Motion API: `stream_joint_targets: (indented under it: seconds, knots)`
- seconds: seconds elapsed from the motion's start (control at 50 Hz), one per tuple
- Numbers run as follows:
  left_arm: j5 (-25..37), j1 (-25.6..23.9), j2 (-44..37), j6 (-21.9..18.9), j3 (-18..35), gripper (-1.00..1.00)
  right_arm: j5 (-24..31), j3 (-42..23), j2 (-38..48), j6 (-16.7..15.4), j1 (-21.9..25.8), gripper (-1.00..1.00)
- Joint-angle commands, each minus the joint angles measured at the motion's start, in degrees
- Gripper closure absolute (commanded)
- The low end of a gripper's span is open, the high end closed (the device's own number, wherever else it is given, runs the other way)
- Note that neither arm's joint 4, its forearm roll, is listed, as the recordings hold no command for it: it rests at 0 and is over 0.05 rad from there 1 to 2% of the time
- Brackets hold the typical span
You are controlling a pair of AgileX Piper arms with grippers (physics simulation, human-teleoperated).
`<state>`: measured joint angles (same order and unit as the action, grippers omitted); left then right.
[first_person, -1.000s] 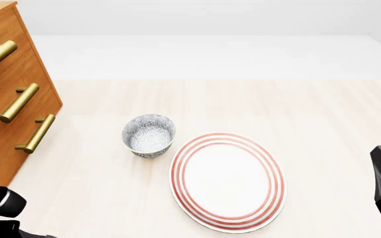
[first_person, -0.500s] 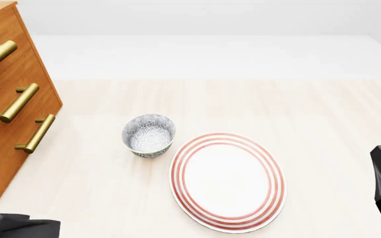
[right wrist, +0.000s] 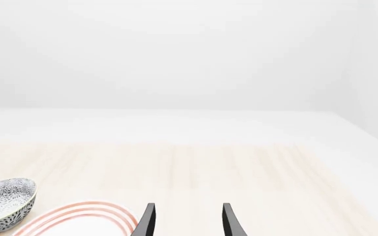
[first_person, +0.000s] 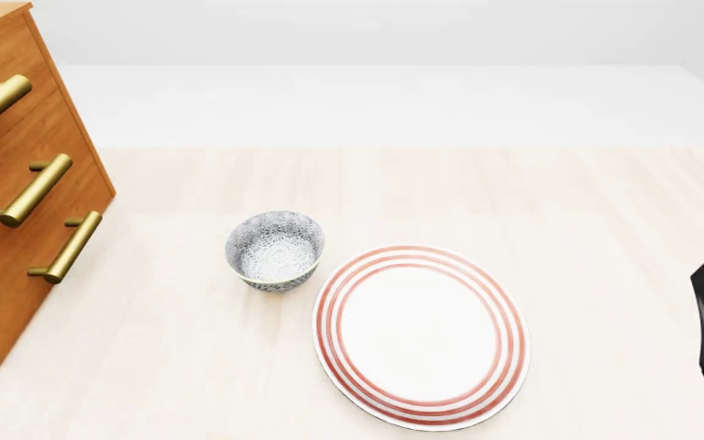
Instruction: Stack the bowl in the middle on the bowl at the back.
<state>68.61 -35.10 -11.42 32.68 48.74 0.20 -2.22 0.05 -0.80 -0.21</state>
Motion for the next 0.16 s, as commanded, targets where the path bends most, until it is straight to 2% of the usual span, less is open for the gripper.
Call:
stream_joint_targets:
  seconds: [0.02, 0.16]
  knots:
    - [1.29, 9.08, 4.85, -2.21, 4.65, -1.00, 4.00, -5.29, -0.03, 2.21, 0.91, -1.00]
    - [1.29, 13.27, 6.49, -2.74, 5.31, -1.00, 6.81, -8.99, -0.03, 2.83, 0.72, -1.00]
